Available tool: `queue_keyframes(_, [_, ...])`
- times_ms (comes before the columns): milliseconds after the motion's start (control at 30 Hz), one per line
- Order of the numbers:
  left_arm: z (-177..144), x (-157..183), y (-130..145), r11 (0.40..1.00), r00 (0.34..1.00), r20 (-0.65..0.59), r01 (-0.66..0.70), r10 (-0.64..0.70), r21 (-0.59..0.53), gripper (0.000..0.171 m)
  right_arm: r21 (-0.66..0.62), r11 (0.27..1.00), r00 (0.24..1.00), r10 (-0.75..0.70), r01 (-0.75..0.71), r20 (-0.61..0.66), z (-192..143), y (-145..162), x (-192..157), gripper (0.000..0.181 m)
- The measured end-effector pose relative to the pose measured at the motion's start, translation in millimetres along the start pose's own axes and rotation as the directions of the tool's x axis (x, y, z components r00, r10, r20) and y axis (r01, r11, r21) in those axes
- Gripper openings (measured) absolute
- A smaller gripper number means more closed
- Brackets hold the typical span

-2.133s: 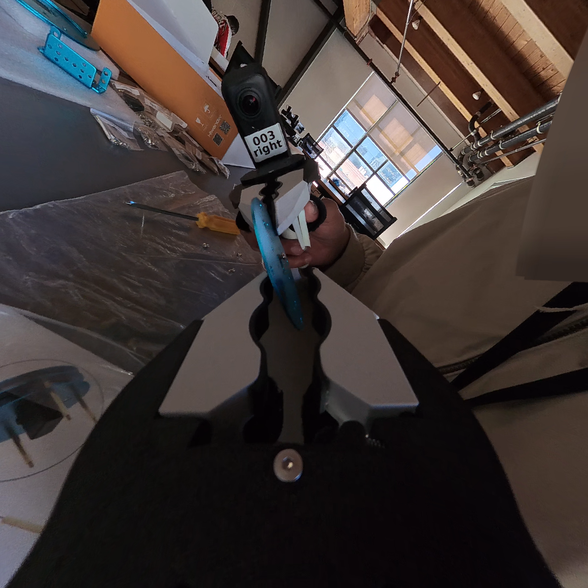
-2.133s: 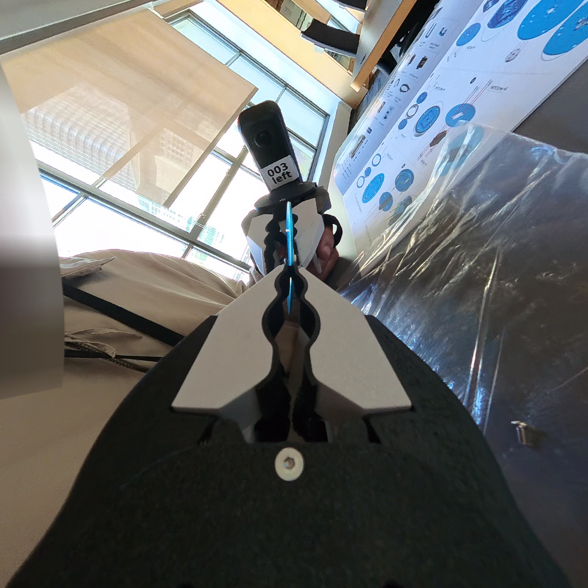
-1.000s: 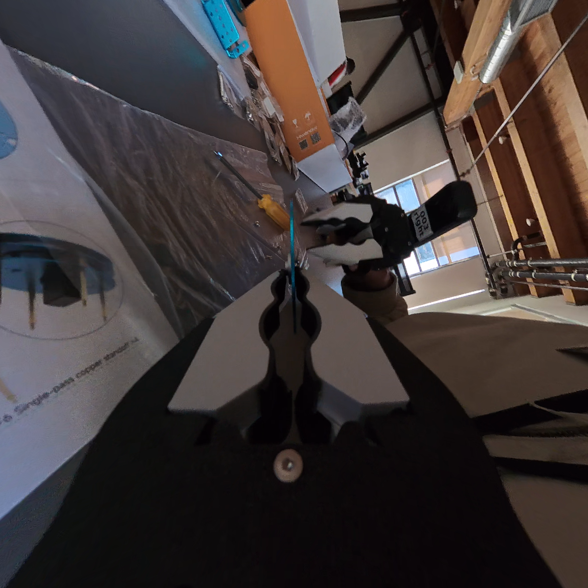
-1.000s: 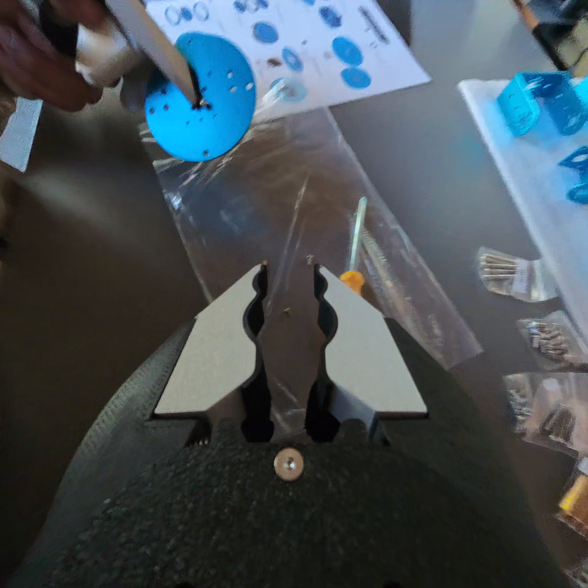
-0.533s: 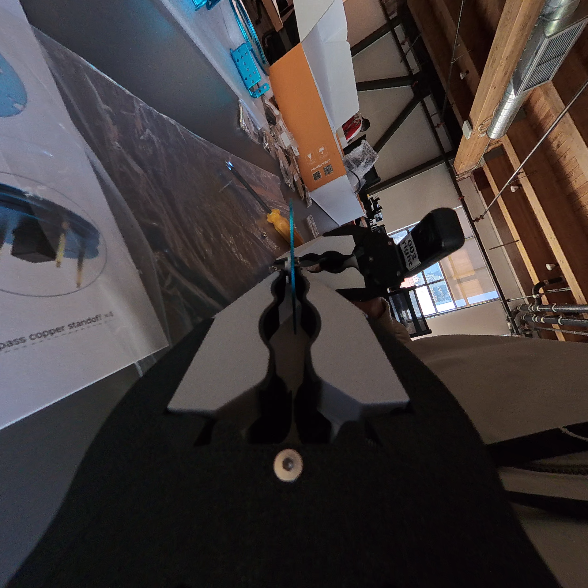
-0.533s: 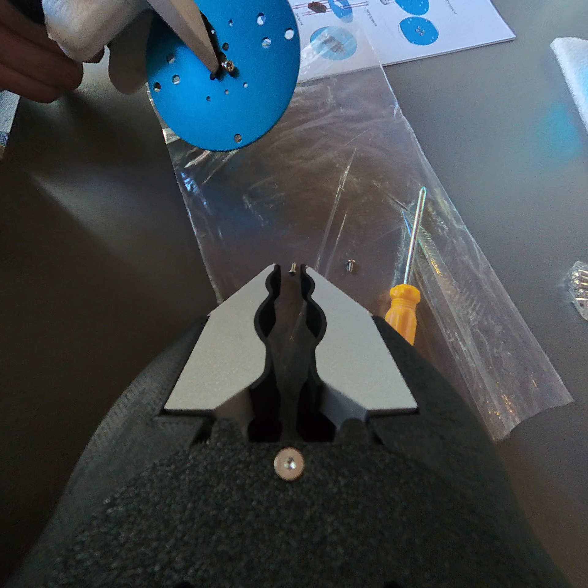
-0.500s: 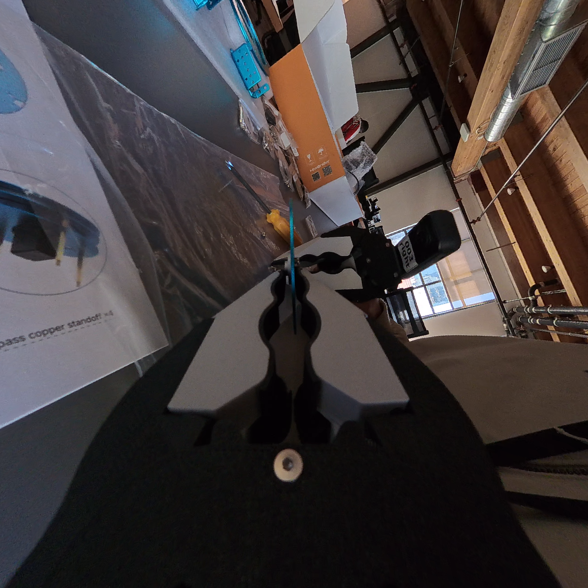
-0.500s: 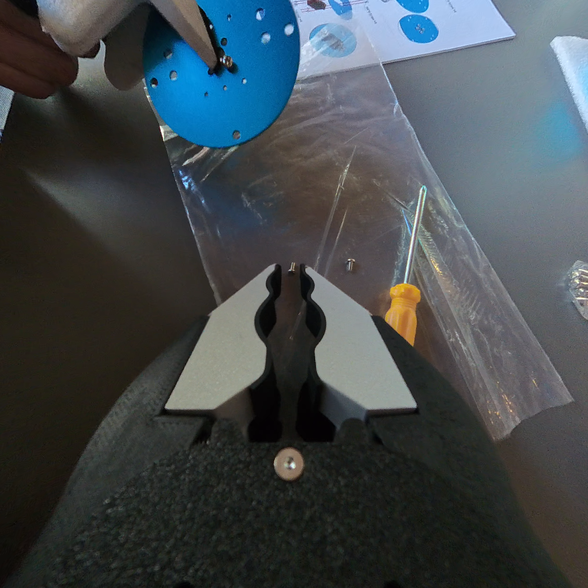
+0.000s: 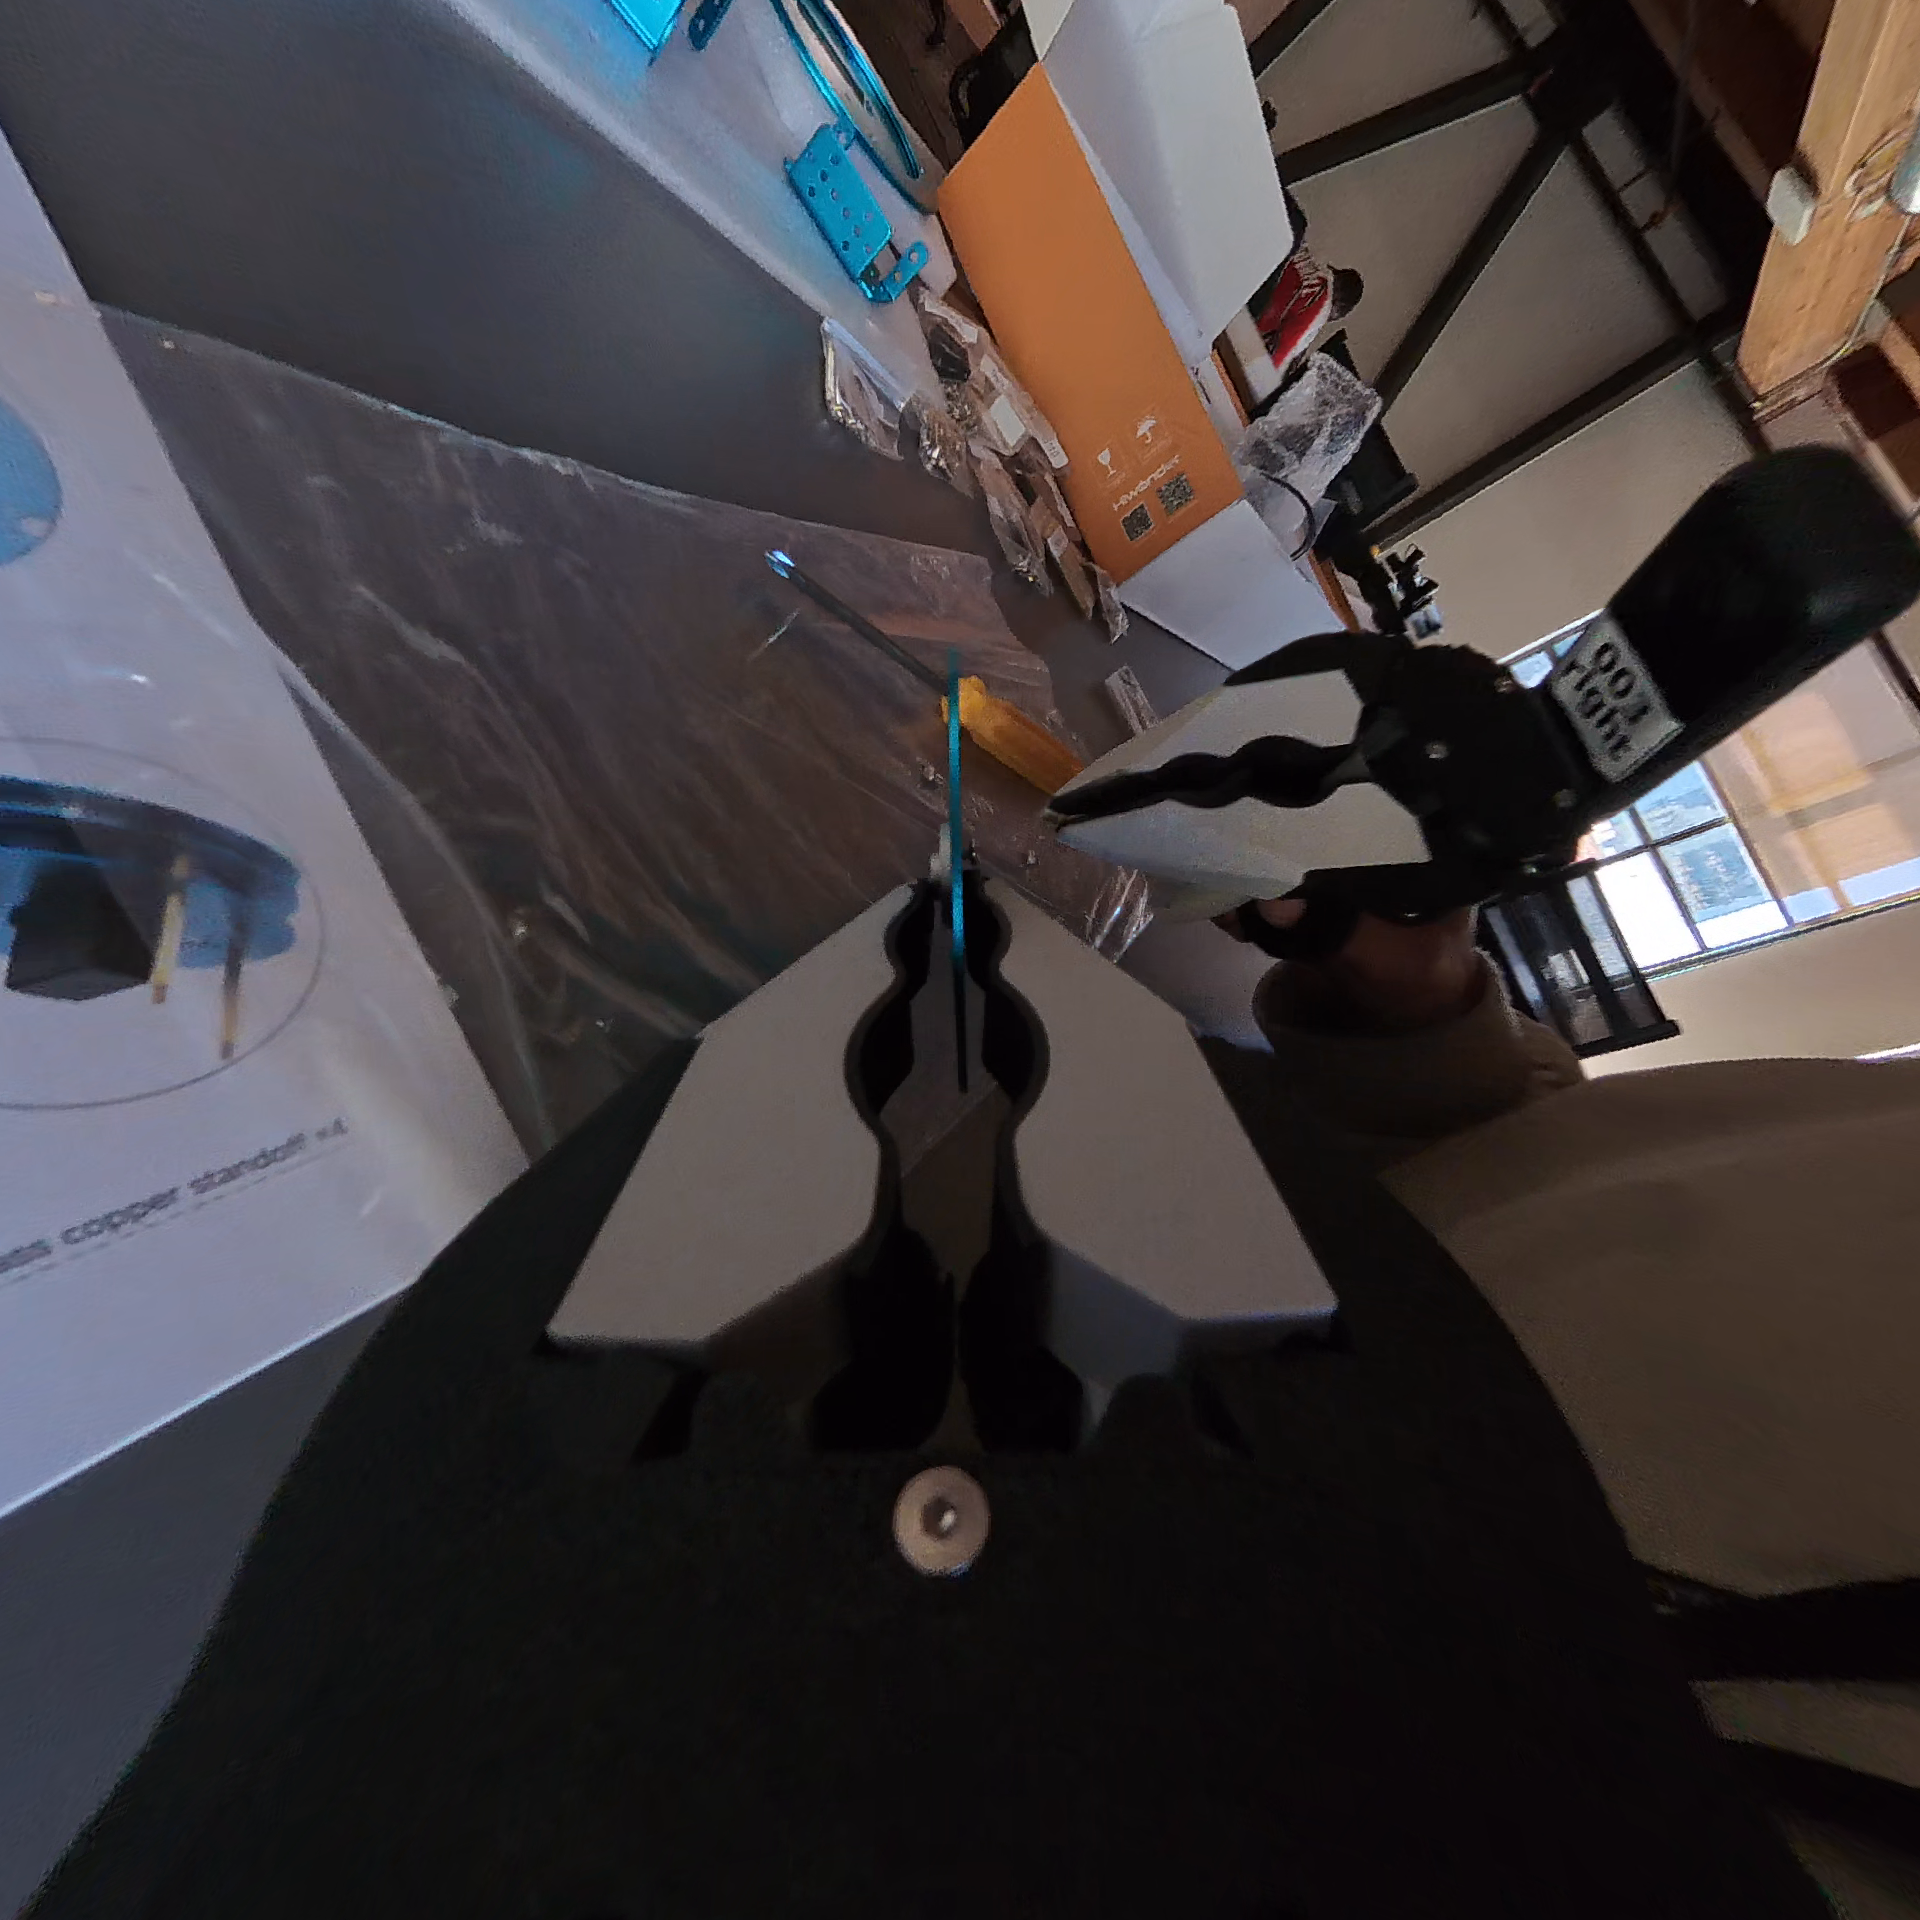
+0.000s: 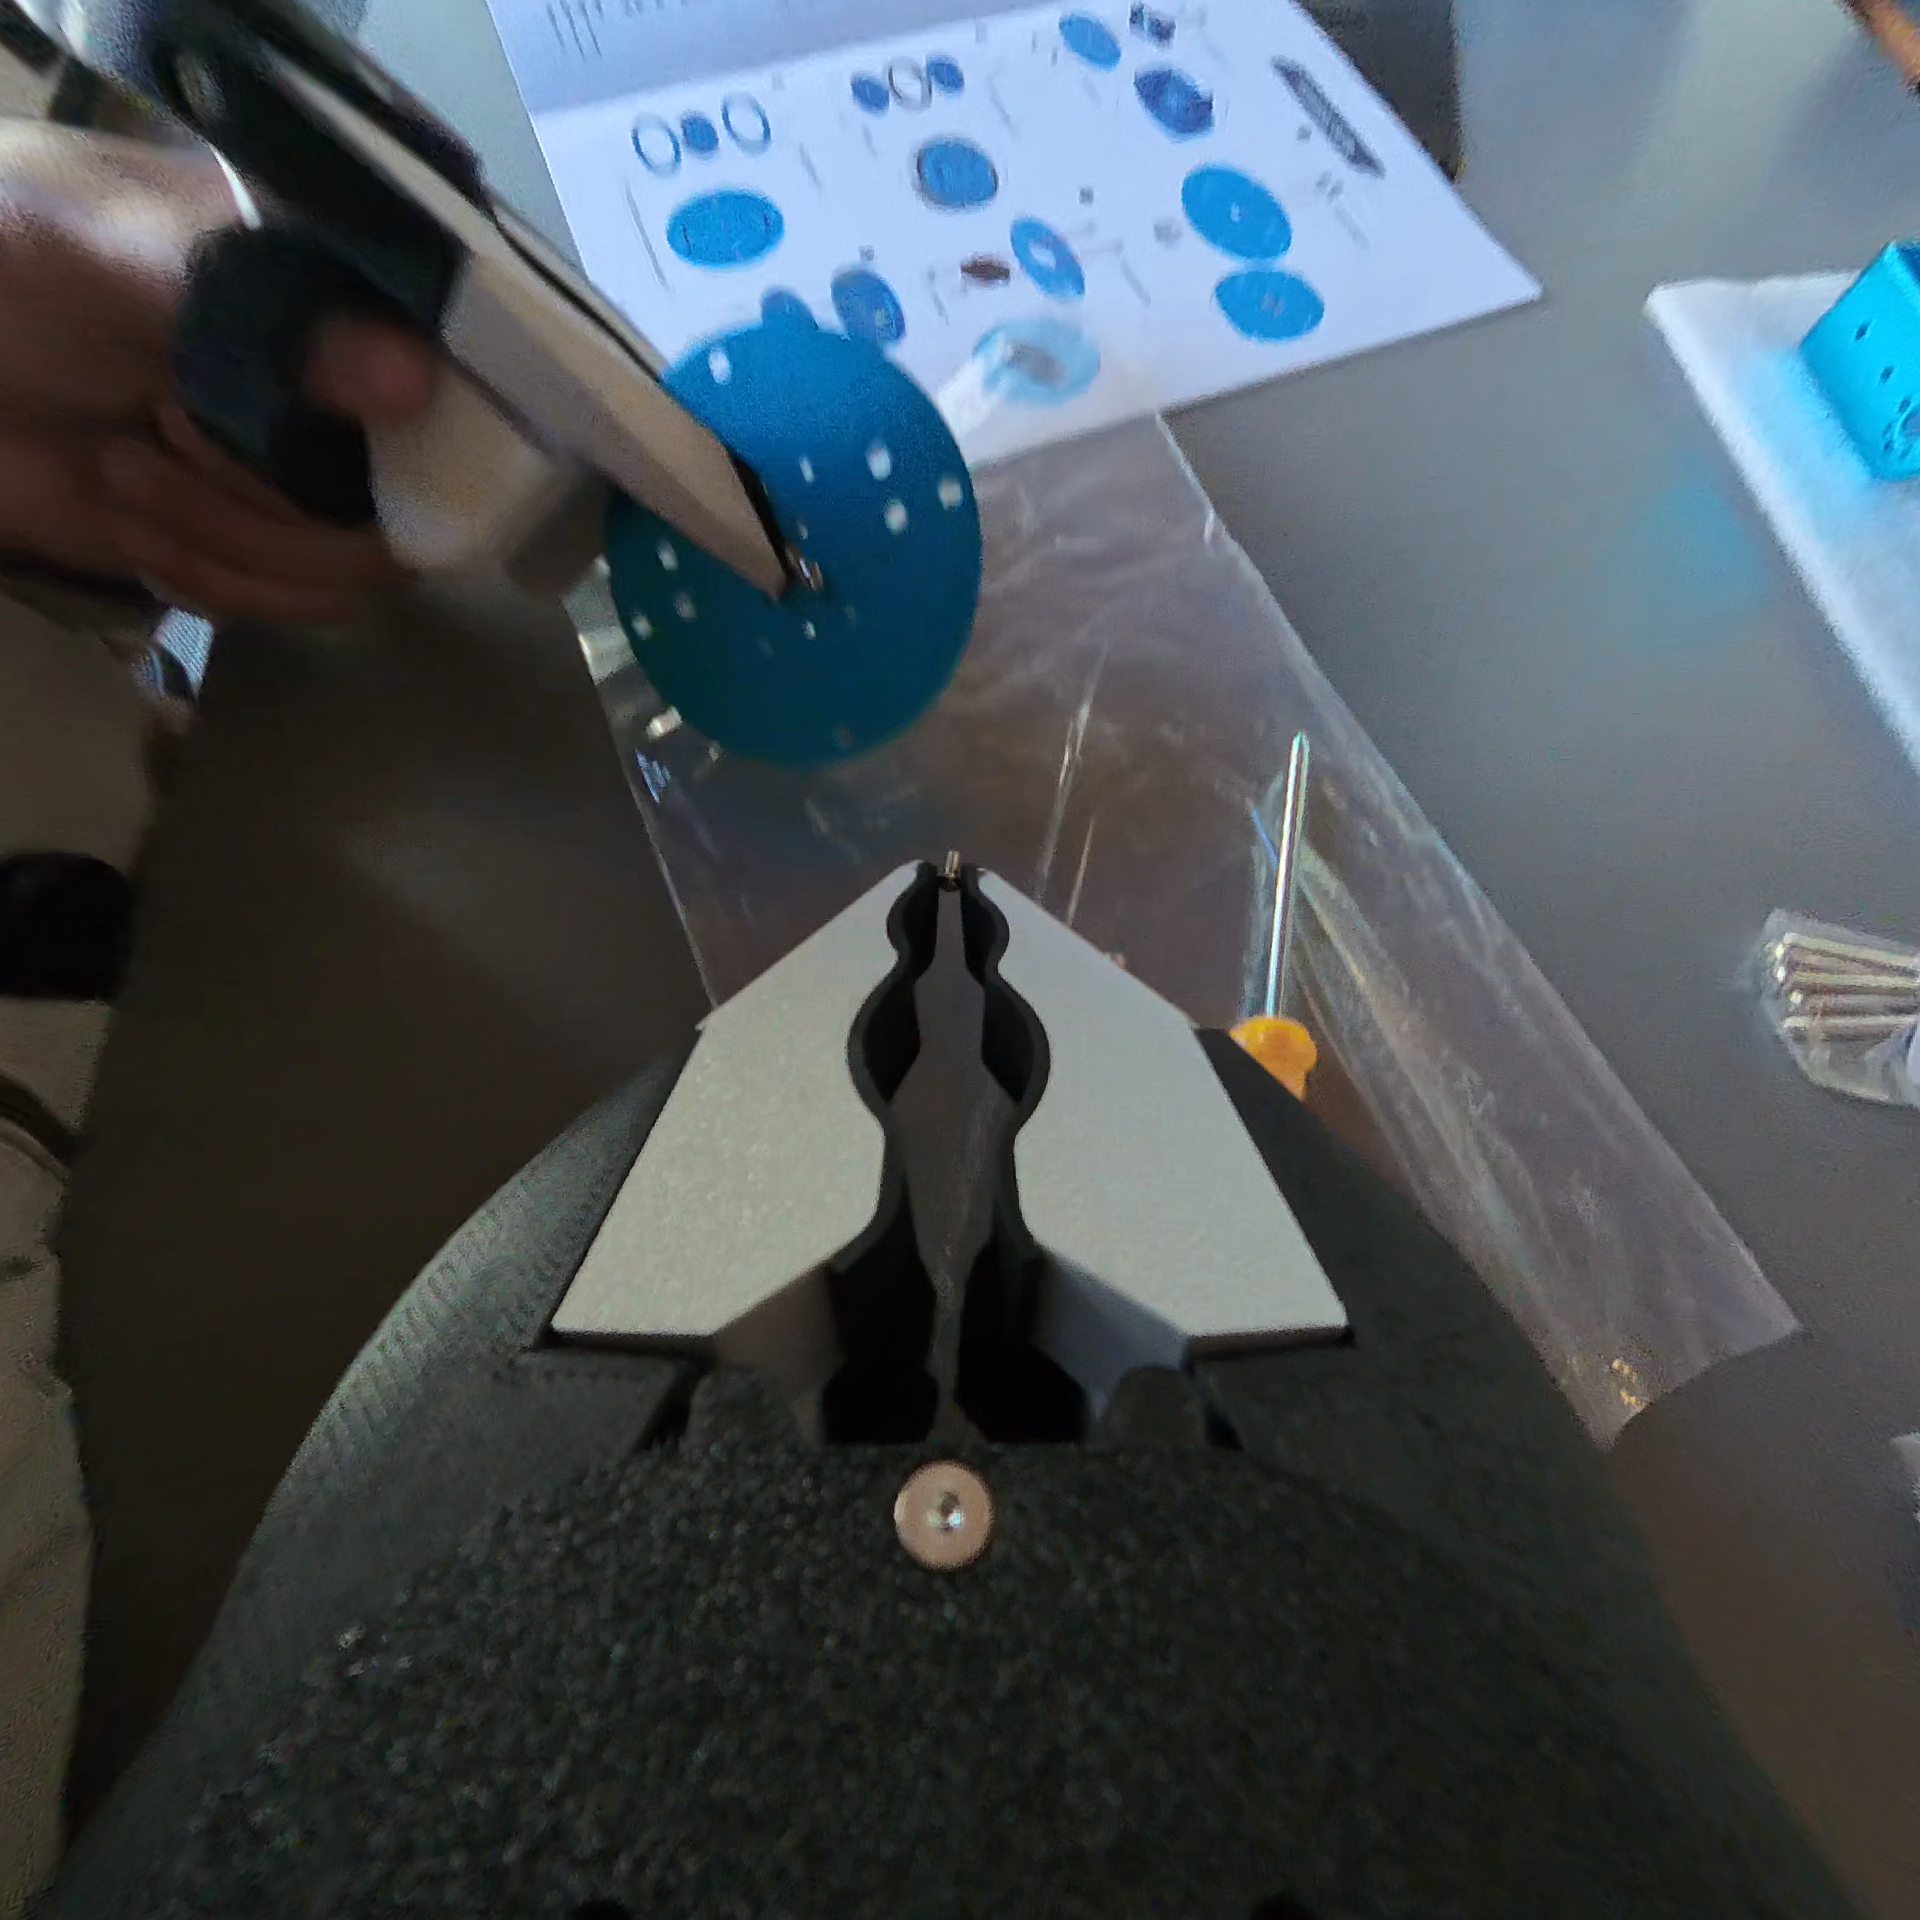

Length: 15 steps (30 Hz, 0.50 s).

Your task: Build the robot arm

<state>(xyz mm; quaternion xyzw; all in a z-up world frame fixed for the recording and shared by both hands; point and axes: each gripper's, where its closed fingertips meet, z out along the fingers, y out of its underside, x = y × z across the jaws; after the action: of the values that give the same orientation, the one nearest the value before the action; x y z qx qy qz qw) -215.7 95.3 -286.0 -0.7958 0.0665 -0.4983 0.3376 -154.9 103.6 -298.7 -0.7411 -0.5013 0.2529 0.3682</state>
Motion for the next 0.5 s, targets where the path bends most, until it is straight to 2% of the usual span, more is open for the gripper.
queue_keyframes(100, [6.5, 2.1, -0.3, 0.999, 0.999, 0.023, -0.049, 0.049, -0.002, 0.005, -0.018, 0.999, 0.999, 0.045, -0.045, 0.005, 7.5, -25.2, -7.7, 0.003])
queue_keyframes(233, [13.5, 4.3, 1.1, 0.999, 0.999, 0.022, -0.049, 0.049, -0.009, 0.005, -0.035, 0.994, 0.993, 0.108, -0.107, 0.038, 22.7, -45.1, -17.3, 0.003])
queue_keyframes(400, [16.6, 4.0, 3.3, 1.000, 1.000, -0.001, -0.010, 0.010, -0.015, 0.006, -0.169, 0.978, 0.990, 0.131, -0.122, 0.043, 28.4, -37.5, -18.3, 0.003])
queue_keyframes(500, [16.5, 3.2, 2.7, 1.000, 1.000, -0.007, 0.003, -0.003, -0.015, 0.006, -0.205, 0.972, 0.991, 0.124, -0.112, 0.047, 29.9, -37.4, -19.4, 0.003])
